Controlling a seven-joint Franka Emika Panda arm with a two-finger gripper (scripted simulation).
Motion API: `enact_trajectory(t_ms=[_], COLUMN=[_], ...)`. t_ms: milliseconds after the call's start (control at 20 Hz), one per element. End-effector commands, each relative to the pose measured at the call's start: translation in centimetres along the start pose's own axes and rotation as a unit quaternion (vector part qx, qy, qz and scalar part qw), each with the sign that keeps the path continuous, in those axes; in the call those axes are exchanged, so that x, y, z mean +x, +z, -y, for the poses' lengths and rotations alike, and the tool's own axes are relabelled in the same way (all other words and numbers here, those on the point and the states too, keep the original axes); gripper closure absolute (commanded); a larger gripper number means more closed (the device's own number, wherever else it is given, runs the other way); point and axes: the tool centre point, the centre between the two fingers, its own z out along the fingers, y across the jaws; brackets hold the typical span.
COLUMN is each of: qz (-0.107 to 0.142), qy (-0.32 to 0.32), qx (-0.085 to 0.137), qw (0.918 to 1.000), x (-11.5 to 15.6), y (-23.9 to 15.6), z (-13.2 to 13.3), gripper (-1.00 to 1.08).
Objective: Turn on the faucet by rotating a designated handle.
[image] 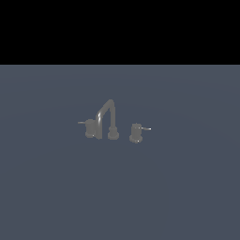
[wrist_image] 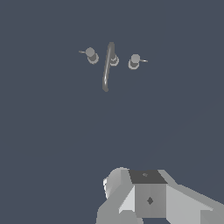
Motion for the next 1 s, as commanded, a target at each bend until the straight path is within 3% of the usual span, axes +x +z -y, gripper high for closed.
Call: enact_trajectory(t_ms=[0,500,950], qz=[0.000,-0.001,-0.004], qy=[0.000,0.032,0.116], qx=[0.000,0.000,-0.001], qw=[1.0000,0.9995,0.9932], x=[0.0,1.1,4.1], y=[0.0,1.5,5.6], z=[0.0,0.6,1.9], gripper=[1.08,1.08,1.08])
